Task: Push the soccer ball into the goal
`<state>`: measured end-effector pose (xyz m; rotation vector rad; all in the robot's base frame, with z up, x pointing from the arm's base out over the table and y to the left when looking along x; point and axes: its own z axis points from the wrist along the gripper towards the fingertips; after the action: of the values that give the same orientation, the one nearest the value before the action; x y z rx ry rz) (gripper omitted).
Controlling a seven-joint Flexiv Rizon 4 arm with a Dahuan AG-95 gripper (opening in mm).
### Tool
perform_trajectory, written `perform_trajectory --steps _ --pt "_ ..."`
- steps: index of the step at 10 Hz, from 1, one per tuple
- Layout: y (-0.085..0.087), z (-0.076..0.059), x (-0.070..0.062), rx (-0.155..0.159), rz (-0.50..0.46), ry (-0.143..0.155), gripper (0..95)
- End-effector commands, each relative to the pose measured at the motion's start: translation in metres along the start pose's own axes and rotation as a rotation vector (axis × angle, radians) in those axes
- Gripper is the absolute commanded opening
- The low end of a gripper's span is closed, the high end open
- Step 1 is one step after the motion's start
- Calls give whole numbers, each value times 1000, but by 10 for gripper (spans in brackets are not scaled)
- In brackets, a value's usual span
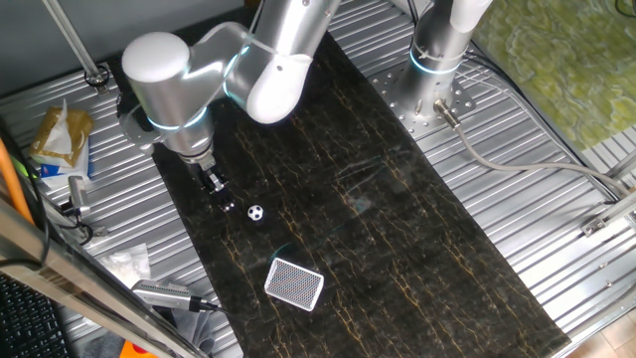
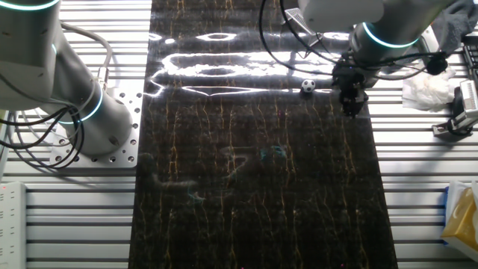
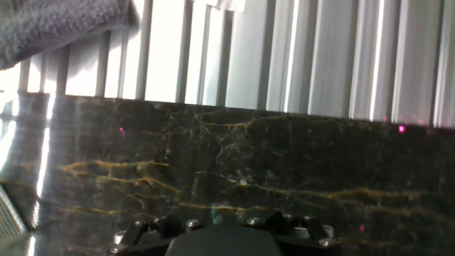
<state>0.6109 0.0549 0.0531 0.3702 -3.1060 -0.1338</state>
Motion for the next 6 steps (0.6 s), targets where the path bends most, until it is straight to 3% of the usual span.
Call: perform_trajectory --steps 1,6 --pt "0 0 -1 -5 -12 6 570" --pt "0 0 -1 10 -9 10 570"
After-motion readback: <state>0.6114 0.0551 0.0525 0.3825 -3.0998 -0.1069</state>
